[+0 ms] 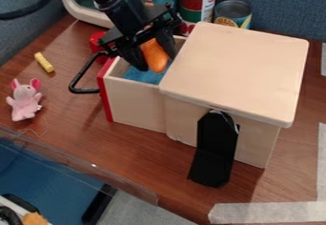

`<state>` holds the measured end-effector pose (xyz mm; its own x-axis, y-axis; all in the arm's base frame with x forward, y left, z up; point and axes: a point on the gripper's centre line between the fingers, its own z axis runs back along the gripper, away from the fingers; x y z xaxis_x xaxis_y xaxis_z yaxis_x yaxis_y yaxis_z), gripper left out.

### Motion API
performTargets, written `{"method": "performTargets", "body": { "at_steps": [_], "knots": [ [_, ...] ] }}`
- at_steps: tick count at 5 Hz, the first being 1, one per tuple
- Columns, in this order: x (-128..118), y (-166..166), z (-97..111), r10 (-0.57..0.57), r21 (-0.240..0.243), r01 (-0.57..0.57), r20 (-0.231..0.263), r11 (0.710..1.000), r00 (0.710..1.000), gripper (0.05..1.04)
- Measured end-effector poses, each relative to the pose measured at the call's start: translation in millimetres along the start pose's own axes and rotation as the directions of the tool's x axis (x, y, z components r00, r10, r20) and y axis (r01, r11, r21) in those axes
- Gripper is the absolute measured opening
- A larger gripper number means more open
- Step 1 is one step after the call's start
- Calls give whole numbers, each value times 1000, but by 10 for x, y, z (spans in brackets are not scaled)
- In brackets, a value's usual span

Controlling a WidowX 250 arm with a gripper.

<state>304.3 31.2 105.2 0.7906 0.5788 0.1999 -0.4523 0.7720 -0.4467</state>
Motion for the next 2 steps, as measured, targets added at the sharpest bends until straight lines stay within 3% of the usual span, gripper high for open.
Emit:
{"method": "performTargets", "body": {
  "at_steps": [1, 2],
  "knots": [
    [97, 22, 18, -9, -8, 9, -6, 1000, 1000, 644],
    [136, 58, -19, -18, -3, 18, -13, 1000, 1000, 710]
  ]
}}
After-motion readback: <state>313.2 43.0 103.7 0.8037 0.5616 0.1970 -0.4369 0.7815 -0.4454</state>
